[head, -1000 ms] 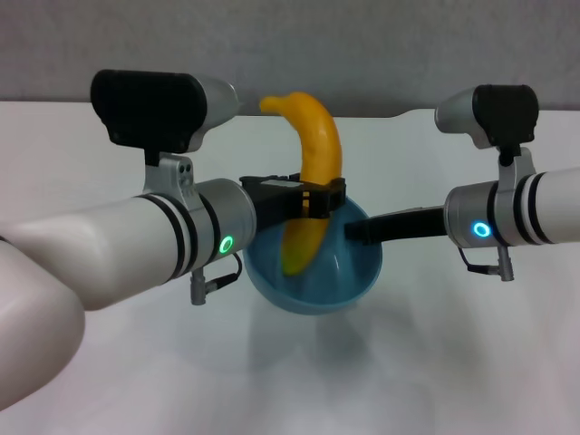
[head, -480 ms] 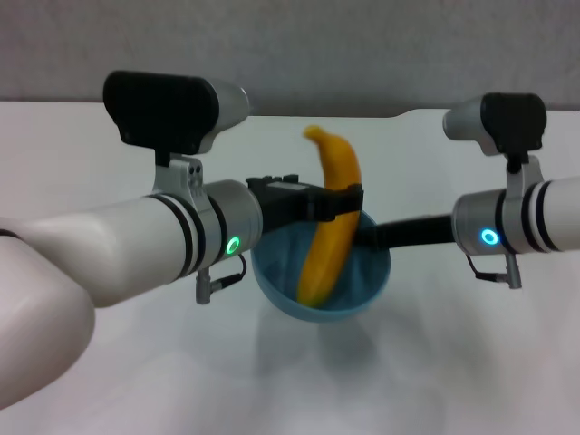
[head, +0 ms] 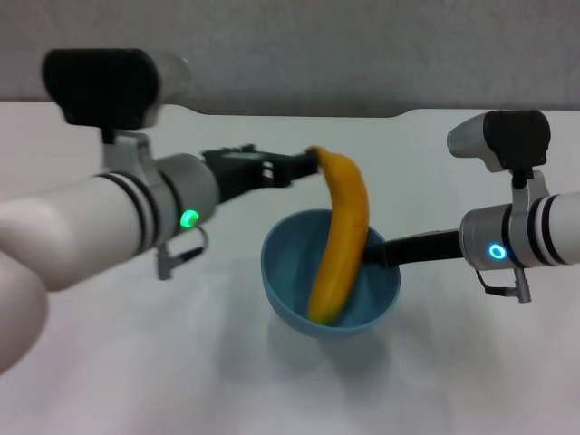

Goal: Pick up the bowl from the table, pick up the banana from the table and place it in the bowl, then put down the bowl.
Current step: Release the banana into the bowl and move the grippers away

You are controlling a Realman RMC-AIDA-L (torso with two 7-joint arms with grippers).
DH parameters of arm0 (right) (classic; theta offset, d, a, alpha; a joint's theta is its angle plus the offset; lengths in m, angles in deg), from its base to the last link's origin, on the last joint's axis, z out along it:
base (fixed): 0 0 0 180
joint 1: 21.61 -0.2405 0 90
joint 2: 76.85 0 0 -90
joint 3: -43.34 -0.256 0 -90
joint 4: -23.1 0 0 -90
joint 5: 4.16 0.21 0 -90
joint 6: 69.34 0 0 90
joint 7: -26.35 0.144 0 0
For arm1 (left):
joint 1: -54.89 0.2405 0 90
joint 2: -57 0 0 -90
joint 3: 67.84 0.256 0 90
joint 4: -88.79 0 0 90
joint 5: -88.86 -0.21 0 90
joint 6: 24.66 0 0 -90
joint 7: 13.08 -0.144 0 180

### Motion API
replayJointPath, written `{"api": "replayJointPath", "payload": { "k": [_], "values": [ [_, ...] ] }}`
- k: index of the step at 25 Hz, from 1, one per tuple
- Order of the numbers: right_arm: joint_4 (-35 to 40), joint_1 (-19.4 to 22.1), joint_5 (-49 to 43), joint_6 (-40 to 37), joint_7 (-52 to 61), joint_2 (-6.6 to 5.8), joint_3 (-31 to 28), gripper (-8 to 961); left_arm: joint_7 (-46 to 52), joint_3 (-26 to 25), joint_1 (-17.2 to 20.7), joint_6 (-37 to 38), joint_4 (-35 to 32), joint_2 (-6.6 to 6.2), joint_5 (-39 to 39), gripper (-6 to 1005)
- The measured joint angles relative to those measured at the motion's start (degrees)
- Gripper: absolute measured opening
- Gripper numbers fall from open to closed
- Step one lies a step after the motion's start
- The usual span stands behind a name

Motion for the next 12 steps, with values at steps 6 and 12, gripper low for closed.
{"api": "replayJointPath", "payload": {
  "k": [6,12],
  "values": [
    [-0.34,0.28,-0.93,0.71,0.31,0.07,0.13,35,0.00,-4.81,3.12,-1.35,-0.65,0.31,-7.21,899],
    [-0.93,0.32,-4.74,0.91,2.41,0.12,0.23,34,0.00,-8.02,6.55,-3.21,-2.61,0.46,-14.44,897]
  ]
}}
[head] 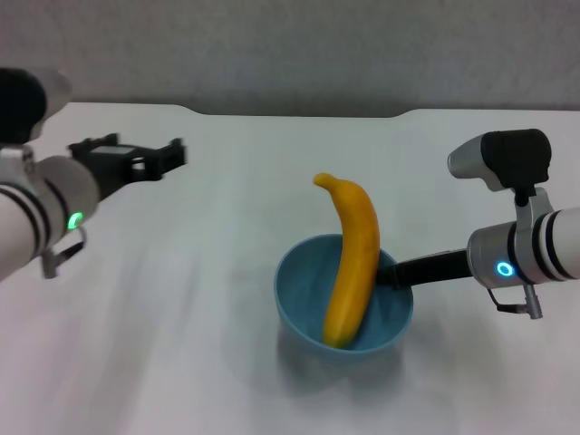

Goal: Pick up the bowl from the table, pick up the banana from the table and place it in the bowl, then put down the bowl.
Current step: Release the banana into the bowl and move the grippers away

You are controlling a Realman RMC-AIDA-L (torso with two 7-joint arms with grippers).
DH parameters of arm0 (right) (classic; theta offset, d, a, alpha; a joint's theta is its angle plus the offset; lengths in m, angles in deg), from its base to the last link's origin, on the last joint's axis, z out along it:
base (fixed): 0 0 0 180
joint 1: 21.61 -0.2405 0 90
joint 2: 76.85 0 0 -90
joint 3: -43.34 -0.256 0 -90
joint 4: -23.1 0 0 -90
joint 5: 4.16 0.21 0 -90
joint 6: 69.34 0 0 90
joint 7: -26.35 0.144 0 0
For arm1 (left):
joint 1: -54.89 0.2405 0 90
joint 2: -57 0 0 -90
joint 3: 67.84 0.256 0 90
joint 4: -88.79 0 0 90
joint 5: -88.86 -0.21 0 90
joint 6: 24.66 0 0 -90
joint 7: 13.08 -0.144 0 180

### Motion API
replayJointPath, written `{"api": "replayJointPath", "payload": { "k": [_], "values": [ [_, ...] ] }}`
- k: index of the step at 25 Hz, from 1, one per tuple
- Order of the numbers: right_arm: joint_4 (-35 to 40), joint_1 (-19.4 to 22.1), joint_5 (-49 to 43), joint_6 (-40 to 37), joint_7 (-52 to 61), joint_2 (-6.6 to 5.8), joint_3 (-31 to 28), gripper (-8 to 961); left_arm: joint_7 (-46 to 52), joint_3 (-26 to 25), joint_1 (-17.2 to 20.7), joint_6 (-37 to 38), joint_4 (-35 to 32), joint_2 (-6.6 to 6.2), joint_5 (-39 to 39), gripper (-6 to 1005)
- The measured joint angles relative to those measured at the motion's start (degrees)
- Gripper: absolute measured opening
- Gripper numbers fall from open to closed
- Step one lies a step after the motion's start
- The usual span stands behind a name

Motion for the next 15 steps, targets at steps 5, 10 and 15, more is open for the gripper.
{"api": "replayJointPath", "payload": {
  "k": [5,10,15],
  "values": [
    [-0.44,-0.05,-0.56,0.30,0.38,0.11,0.76,34,0.00,-2.83,-1.05,0.67,-4.57,0.05,-3.25,895],
    [-2.49,-0.44,-0.92,-0.61,0.53,0.16,1.60,34,0.00,-4.40,-3.14,0.37,-8.83,0.07,-4.36,895],
    [-3.62,-0.41,-0.94,-0.76,0.46,0.17,1.77,35,0.01,-4.98,-3.37,-1.03,-9.47,-0.03,-4.49,896]
  ]
}}
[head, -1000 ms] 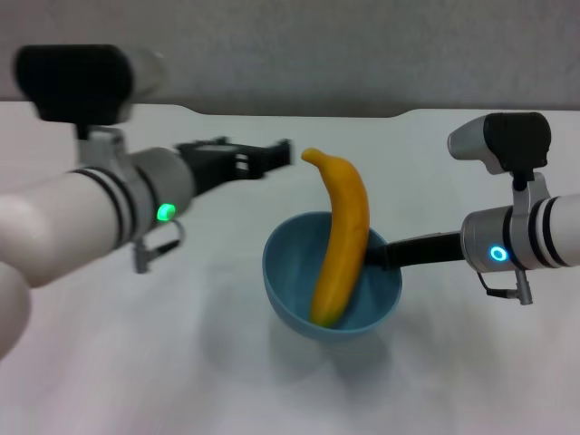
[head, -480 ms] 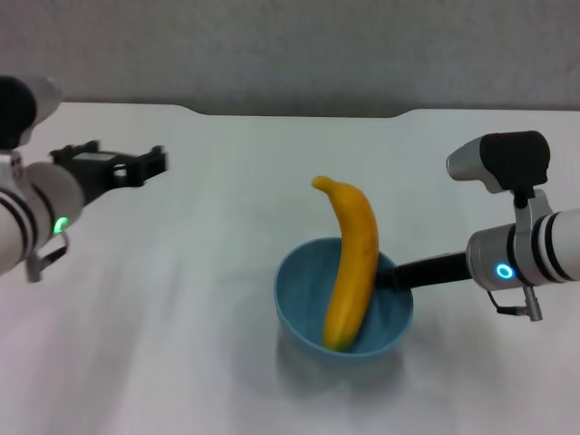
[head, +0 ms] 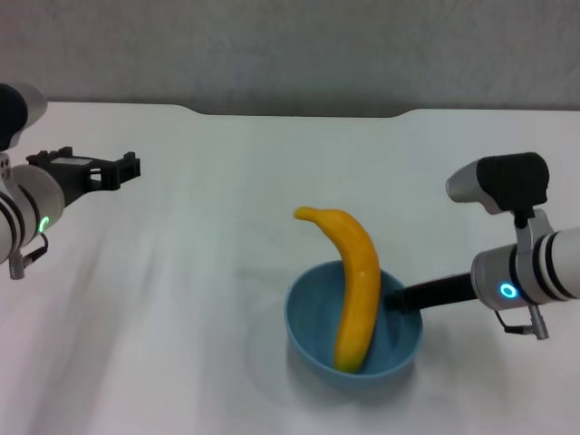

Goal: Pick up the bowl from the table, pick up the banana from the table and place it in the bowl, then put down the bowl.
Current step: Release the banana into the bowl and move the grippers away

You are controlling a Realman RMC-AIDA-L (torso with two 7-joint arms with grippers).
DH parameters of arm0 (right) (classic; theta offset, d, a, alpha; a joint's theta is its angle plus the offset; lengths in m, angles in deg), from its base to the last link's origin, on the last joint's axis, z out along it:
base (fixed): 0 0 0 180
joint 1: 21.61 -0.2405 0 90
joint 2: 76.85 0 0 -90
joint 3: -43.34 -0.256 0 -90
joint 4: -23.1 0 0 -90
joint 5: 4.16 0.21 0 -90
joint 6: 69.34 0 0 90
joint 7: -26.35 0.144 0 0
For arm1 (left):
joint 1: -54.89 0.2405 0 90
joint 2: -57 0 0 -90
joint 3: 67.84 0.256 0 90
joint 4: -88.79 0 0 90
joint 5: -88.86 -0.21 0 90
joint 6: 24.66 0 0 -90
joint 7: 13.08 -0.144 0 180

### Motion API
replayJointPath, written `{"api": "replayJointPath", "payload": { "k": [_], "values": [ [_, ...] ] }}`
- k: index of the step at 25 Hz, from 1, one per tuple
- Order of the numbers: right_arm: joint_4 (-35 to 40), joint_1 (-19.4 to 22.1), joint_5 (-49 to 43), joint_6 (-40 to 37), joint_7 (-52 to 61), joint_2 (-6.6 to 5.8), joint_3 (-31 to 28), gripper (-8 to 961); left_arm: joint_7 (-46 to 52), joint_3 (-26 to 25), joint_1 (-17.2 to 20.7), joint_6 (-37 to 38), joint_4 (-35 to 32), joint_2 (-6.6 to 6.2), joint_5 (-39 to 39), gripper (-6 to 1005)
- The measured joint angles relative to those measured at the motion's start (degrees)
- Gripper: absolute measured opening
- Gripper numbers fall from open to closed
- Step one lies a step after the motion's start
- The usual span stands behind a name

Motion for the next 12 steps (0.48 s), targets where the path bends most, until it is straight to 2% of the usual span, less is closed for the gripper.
{"api": "replayJointPath", "payload": {
  "k": [11,12],
  "values": [
    [-0.44,-0.09,-0.03,-1.93,-0.29,0.06,0.02,54,0.06,0.87,-0.36,-1.66,-0.70,0.15,0.36,898],
    [-0.27,-0.08,-0.03,-2.21,-0.35,0.06,0.06,90,0.11,0.92,-0.39,-1.66,-0.73,0.15,0.48,898]
  ]
}}
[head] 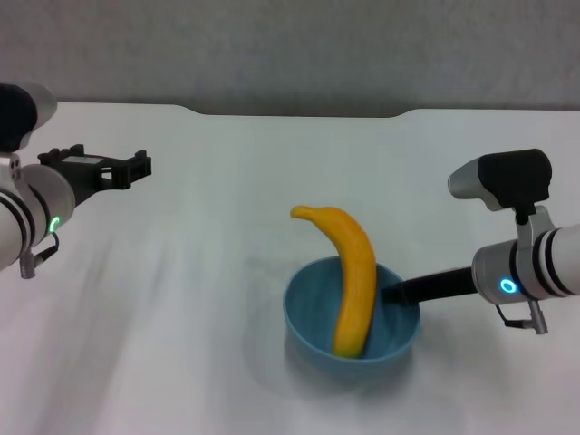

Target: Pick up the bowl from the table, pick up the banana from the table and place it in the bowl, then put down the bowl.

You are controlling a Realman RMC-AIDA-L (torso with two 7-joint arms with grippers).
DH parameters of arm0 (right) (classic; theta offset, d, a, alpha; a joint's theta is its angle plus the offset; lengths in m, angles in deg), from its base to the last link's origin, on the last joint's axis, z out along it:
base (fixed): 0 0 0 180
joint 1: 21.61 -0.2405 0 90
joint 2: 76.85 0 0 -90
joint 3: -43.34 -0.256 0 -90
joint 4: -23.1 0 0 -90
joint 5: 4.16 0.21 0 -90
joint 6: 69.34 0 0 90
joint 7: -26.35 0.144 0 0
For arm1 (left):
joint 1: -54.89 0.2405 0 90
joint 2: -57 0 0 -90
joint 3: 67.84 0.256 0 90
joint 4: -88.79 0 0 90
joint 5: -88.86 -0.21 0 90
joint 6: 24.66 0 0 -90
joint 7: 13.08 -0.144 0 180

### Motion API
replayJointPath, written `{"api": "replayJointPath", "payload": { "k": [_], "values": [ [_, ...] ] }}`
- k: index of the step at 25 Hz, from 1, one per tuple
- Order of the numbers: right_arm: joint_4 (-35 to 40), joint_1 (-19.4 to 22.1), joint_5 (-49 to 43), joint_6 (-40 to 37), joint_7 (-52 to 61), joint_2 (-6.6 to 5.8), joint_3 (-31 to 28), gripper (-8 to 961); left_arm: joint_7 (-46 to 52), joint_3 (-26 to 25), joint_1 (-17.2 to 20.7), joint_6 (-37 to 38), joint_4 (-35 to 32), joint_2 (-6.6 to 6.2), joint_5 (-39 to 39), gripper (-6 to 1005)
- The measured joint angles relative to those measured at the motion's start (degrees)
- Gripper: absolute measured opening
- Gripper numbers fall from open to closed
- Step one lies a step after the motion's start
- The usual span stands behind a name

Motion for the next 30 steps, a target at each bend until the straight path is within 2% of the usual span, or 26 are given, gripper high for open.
{"api": "replayJointPath", "payload": {
  "k": [5,16,18,24,27,30],
  "values": [
    [3.66,1.76,0.02,-0.75,-2.90,0.23,0.14,271,0.20,-0.02,0.15,-0.02,-0.25,-0.01,0.22,899],
    [20.76,11.92,0.38,0.62,-4.17,0.16,2.16,507,0.32,0.27,0.20,-1.86,-2.37,-0.06,0.92,896],
    [23.98,14.32,0.21,0.59,-4.80,0.07,2.04,749,0.32,0.25,0.47,-3.19,-3.29,-0.10,0.92,896],
    [33.52,21.91,0.66,-3.04,-8.36,-0.04,1.38,886,0.69,0.08,3.41,-11.76,-6.58,-0.08,1.83,896],
    [36.09,25.35,2.98,-6.69,-12.08,0.10,1.36,883,0.90,0.06,4.40,-15.12,-8.11,-0.13,3.02,896],
    [36.58,27.83,10.64,-11.53,-19.48,0.16,1.74,881,0.73,0.45,5.80,-19.50,-9.82,-0.08,2.99,896]
  ]
}}
